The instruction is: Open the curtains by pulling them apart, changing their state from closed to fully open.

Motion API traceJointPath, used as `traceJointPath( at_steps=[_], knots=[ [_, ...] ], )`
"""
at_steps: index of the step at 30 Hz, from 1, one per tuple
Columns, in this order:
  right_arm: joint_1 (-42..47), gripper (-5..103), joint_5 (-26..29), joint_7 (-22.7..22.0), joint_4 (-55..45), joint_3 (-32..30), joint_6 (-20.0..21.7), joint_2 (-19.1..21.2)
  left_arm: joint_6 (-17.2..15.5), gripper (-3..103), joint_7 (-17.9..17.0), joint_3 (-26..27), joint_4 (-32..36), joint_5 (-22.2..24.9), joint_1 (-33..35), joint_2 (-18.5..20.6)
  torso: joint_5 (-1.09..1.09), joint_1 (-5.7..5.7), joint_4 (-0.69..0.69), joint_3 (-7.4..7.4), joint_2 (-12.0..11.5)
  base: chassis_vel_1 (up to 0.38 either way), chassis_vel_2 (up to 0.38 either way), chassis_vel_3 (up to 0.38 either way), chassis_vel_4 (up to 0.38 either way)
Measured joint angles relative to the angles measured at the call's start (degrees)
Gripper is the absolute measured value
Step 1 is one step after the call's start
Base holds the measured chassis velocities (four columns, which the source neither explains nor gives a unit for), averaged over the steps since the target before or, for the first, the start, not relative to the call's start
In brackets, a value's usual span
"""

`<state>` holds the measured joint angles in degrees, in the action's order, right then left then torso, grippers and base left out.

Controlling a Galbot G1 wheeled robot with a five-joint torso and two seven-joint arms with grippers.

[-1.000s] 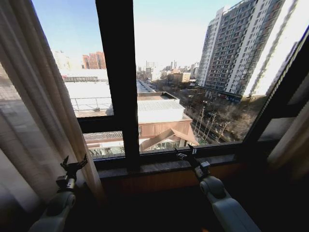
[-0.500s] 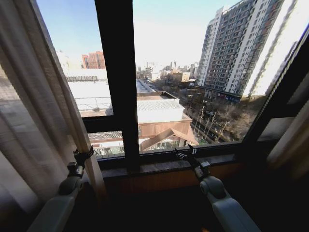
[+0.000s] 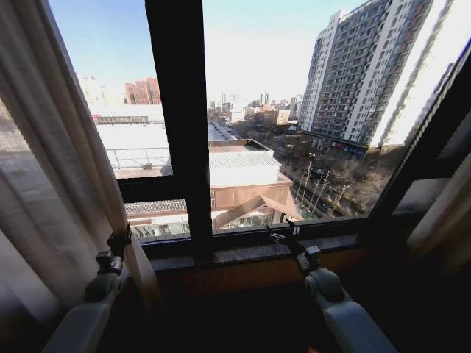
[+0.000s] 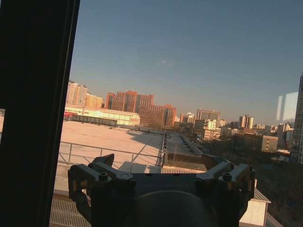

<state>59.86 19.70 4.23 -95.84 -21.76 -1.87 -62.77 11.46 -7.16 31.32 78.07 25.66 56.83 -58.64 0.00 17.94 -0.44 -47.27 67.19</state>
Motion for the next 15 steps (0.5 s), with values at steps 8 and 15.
traceJointPath(
  at_steps=[8, 15],
  knots=[
    [0.0, 100, 0.0, 0.0, 0.0, 0.0, 0.0, 0.0, 0.22, 0, -0.01, 0.47, 0.04, -0.1, 0.45, -0.24, 0.0, 0.0, -0.01, 0.0, 0.0, 0.0, 0.0, 0.0, 0.0],
    [0.0, 100, 0.0, 0.0, 0.0, 0.0, 0.0, 0.0, 0.51, 0, -0.01, 0.93, 0.01, -0.14, 0.74, -0.16, 0.01, 0.0, -0.01, 0.0, 0.0, 0.087, 0.033, -0.066, -0.041]
  ],
)
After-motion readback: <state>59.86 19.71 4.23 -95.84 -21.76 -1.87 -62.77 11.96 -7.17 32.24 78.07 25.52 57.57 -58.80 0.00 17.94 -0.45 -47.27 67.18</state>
